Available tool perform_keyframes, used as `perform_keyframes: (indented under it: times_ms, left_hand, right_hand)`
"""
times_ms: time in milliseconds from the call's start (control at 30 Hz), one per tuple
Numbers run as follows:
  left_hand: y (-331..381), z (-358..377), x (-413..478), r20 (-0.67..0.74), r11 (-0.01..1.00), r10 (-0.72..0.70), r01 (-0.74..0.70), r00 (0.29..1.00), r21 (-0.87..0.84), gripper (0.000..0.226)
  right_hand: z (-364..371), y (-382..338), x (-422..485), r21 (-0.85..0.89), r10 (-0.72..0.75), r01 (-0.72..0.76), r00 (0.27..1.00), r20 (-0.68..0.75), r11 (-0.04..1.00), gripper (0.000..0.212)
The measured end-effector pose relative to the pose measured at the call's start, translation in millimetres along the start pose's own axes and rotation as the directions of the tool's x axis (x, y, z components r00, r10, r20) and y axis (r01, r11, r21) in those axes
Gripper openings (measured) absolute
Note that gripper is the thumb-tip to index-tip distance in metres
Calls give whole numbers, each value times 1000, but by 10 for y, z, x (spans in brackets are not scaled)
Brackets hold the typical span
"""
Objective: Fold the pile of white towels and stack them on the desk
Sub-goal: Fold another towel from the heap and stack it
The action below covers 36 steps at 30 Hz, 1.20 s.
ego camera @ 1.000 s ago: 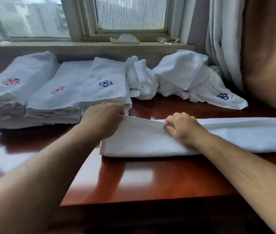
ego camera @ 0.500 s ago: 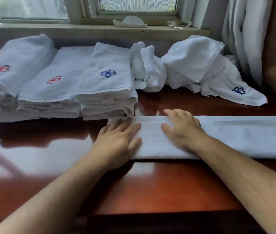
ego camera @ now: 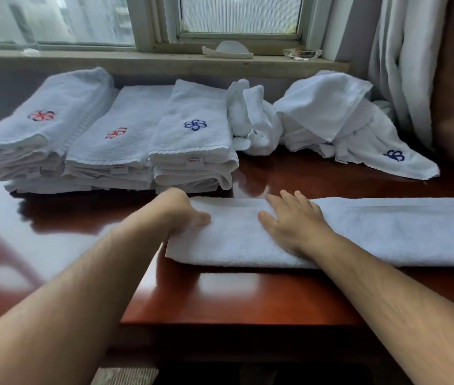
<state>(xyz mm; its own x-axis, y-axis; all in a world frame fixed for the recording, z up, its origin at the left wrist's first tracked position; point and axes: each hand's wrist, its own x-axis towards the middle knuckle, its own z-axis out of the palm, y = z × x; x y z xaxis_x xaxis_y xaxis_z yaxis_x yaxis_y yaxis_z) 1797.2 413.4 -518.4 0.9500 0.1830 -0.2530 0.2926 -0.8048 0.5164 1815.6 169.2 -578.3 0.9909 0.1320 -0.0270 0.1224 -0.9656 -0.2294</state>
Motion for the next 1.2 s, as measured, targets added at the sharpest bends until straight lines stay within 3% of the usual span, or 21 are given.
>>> perform_keyframes:
  times_ms: [167,233,367,467,533,600,667,700,767,867,967,1067,1200]
  left_hand:
    - [-70,2,-67,23,970,19,-13,1000,-241,37]
    - [-82,43,-84,11,940,43,-37,999,-339,49]
    - [-107,38,-113,-20,931,43,-47,999,-363,57]
    - [-107,-8,-175,62,823,56,-11,996,-568,80]
    - [-89,-21,-206,107,742,124,-20,987,-670,82]
    - [-46,-39,-236,109,706,192,-60,975,-706,64]
    - [10,-72,-262,81,697,226,-103,971,-709,30]
    - [37,-95,-268,67,689,217,-104,974,-717,22]
    - [99,-145,-287,43,660,167,-79,985,-747,26]
    - [266,-201,-309,69,597,147,-33,987,-801,24]
    - [493,-177,-361,175,604,211,12,962,-797,28]
    - [643,-67,-383,234,630,271,12,934,-776,37]
    - [722,80,-284,279,652,263,43,924,-757,56]
  right_hand:
    - [-23,-11,-52,55,-19,27,991,-133,998,63]
    - [-28,-11,-71,84,-20,34,986,-163,996,57]
    - [-40,-18,-89,101,-11,28,987,-161,995,53]
    - [-35,-13,-94,142,-1,30,981,-196,989,51]
    - [-26,-15,-111,153,-2,43,967,-256,987,46]
    - [-30,-29,-144,122,-44,101,915,-402,987,33]
    - [-57,-53,-181,96,-117,197,837,-534,976,17]
    - [-80,-65,-204,133,-130,237,830,-542,962,13]
    - [-134,-108,-235,296,-91,248,885,-457,923,25]
    - [-293,-251,-268,618,-8,168,968,-253,768,41]
    - [-462,-364,-305,904,-2,4,1000,-3,428,48]
    - [-550,-370,-358,973,-44,-128,989,139,192,63]
    - [-522,-302,-383,961,-127,-276,953,276,15,87]
